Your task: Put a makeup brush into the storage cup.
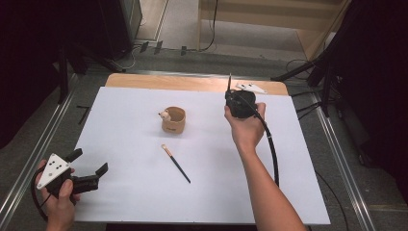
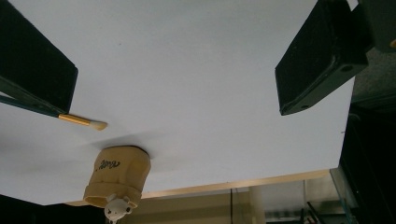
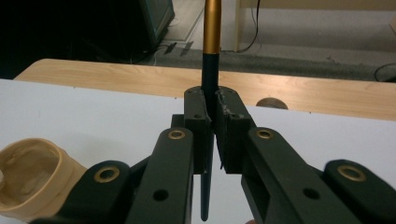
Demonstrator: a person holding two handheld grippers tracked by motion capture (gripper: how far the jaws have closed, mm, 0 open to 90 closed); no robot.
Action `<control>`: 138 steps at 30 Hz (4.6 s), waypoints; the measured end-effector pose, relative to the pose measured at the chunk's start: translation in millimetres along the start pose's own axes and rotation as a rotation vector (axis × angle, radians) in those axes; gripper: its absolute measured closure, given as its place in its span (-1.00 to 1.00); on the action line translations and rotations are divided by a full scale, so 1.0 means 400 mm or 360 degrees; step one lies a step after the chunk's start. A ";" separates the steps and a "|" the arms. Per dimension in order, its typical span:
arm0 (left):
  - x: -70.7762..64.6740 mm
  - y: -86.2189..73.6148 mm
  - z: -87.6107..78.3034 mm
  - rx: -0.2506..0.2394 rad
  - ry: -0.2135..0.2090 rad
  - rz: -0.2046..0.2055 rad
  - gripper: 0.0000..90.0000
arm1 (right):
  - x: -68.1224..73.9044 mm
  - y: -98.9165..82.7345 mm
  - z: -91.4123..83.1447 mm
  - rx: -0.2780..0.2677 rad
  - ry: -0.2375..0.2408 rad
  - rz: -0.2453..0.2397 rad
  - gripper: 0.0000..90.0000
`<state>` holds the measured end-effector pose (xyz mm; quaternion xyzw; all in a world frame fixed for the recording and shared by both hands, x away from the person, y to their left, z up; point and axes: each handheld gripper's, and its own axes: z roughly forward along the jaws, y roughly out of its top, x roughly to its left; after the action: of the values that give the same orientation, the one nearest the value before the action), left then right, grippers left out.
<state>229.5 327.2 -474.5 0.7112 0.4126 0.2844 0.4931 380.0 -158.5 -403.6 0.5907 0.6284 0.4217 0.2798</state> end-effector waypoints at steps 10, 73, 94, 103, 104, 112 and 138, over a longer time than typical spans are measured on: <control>-0.001 0.000 0.000 0.0003 -0.0002 0.0002 -1.00 | 0.005 -0.019 -0.018 -0.0215 0.0024 -0.0023 0.89; 0.004 0.000 -0.004 -0.0011 -0.0002 -0.0010 -1.00 | 0.232 -0.027 0.016 -0.0330 0.0325 -0.0091 0.89; 0.005 -0.001 -0.006 -0.0006 0.0002 -0.0012 -1.00 | 0.282 -0.050 0.044 -0.0305 0.0404 -0.0117 0.89; 0.008 -0.001 -0.007 -0.0011 0.0001 -0.0013 -1.00 | 0.293 -0.071 0.066 -0.0281 0.0408 -0.0147 0.88; 0.008 -0.001 -0.007 -0.0011 0.0001 -0.0014 -1.00 | 0.294 -0.074 0.068 -0.0275 0.0410 -0.0140 0.88; 0.008 -0.002 -0.008 -0.0017 0.0003 -0.0025 -1.00 | 0.297 -0.099 0.087 -0.0248 0.0401 -0.0147 0.88; 0.008 -0.002 -0.008 -0.0015 0.0006 -0.0019 -1.00 | 0.282 -0.160 0.122 -0.0152 0.0405 -0.0160 0.88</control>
<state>228.2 331.6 -474.1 0.7059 0.4165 0.2847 0.4972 372.8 -34.8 -465.9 0.4863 0.6667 0.5082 0.2465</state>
